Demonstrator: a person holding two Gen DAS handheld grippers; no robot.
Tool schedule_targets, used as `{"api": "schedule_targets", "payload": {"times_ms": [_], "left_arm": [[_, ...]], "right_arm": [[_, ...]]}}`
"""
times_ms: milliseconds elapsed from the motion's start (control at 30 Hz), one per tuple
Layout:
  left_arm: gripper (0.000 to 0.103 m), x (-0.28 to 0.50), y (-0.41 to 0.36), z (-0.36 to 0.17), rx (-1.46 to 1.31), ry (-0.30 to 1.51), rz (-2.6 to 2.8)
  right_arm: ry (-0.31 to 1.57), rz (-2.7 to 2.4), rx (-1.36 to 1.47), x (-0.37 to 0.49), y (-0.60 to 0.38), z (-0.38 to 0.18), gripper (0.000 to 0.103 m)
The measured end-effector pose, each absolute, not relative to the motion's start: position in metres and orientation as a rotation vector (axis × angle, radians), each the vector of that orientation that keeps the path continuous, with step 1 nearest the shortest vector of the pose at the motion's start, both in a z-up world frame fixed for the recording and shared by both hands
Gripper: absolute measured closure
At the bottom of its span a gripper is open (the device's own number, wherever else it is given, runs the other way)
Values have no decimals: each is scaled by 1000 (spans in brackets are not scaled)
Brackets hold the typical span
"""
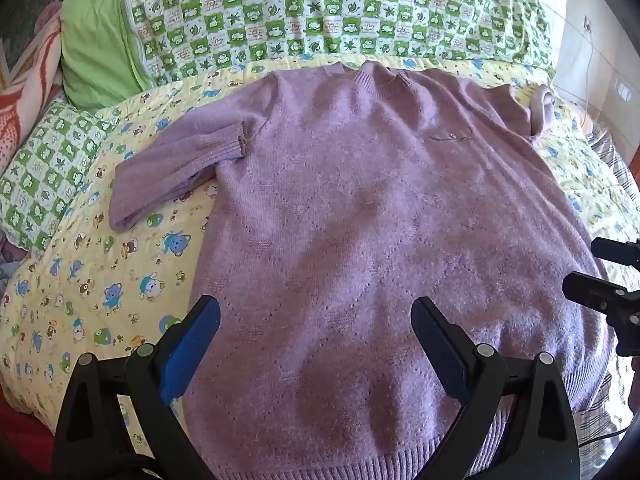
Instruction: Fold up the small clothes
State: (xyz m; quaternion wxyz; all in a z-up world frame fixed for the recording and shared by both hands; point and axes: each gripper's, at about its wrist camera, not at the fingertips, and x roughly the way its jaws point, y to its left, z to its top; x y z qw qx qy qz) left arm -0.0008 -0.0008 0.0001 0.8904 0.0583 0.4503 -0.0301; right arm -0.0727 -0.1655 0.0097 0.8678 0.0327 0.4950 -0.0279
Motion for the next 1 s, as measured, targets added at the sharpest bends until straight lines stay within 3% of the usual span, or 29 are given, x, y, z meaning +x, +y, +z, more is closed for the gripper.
{"api": "schedule_targets", "payload": {"times_ms": [1000], "left_arm": [[6,23,-7,-6,111,972,-87]], "right_arm": [[1045,-73,122,-61,-186,10,6]]}}
